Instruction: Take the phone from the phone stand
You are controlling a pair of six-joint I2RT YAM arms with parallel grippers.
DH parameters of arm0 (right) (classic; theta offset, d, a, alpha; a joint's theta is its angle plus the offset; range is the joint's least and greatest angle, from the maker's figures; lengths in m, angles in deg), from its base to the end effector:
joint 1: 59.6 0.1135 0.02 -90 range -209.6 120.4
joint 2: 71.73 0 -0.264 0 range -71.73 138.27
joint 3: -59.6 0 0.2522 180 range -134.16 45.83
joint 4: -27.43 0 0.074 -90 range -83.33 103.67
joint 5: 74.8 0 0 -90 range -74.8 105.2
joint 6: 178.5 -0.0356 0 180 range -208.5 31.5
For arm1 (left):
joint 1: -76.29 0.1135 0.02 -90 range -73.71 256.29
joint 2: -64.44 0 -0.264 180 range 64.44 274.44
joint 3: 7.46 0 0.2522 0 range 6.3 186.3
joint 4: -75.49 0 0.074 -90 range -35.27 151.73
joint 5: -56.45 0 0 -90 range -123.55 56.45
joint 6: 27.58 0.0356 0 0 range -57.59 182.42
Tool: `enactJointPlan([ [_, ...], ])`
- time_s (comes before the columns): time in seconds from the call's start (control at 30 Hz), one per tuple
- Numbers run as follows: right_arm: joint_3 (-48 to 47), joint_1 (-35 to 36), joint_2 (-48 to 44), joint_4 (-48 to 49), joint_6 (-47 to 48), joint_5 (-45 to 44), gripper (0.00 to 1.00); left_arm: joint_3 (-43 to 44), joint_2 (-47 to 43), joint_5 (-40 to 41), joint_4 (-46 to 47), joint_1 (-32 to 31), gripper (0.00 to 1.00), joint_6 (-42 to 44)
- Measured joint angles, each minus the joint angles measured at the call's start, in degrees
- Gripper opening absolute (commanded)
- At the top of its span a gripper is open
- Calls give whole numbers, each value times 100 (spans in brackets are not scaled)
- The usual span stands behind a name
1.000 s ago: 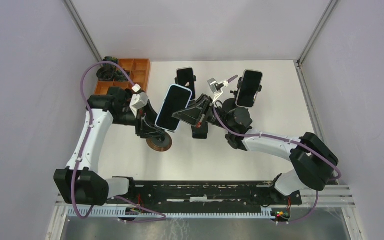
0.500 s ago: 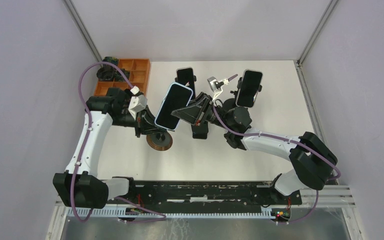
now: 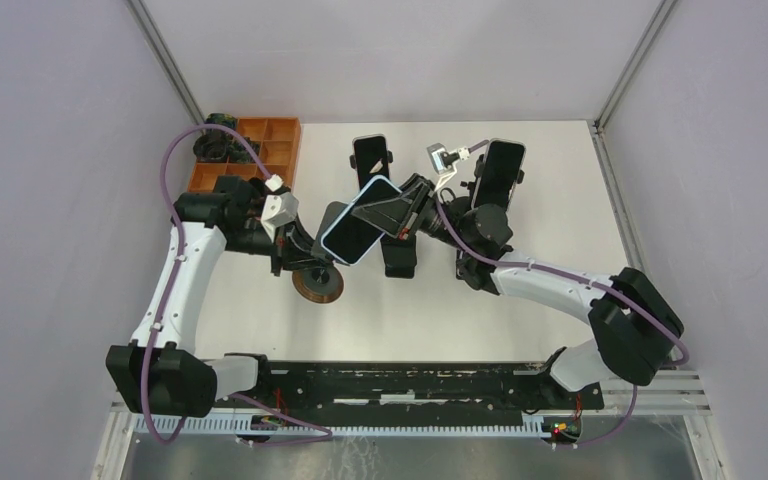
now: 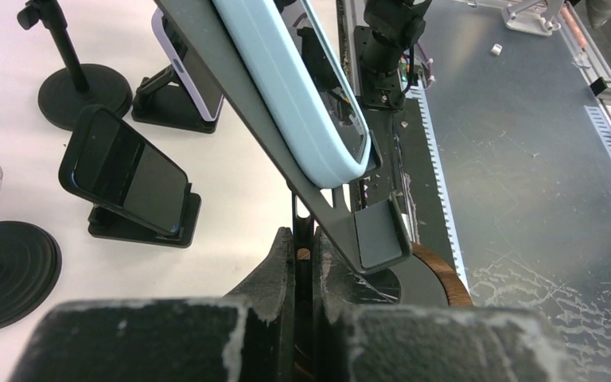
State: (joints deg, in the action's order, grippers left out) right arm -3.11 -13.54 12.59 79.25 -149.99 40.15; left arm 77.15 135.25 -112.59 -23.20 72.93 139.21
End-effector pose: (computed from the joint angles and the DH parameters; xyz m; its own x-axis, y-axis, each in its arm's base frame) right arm 0.2114 0.2410 0.3368 -0.6293 0.4951 -0.5990 -0.7392 -0.1434 0.6581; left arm 0.1830 -0.0458 0.3425 -0.1314 0.1931 -0.9723 0.9905 -0.0146 -0.1367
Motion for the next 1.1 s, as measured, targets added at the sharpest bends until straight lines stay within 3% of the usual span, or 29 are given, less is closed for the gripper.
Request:
enactJointPlan([
  [0.2, 85, -234, -310, -160, 2, 9, 24, 0, 48, 81, 22, 7, 2, 96],
  [0.37, 240, -306, -520, -234, 15, 31, 6, 0, 319, 92, 24, 133, 2, 201],
  [0.47, 317, -308, -557, -334, 22, 52, 1, 0, 466, 114, 31, 254, 2, 236],
  [0.87, 363, -136, -997, -1851, 614, 164, 0, 901, 848, 308, 92, 1344, 2, 286],
  [1.1, 315, 977, 260, -2345, 796, -46, 0, 1274, 957, 308, 87, 1429, 2, 271],
])
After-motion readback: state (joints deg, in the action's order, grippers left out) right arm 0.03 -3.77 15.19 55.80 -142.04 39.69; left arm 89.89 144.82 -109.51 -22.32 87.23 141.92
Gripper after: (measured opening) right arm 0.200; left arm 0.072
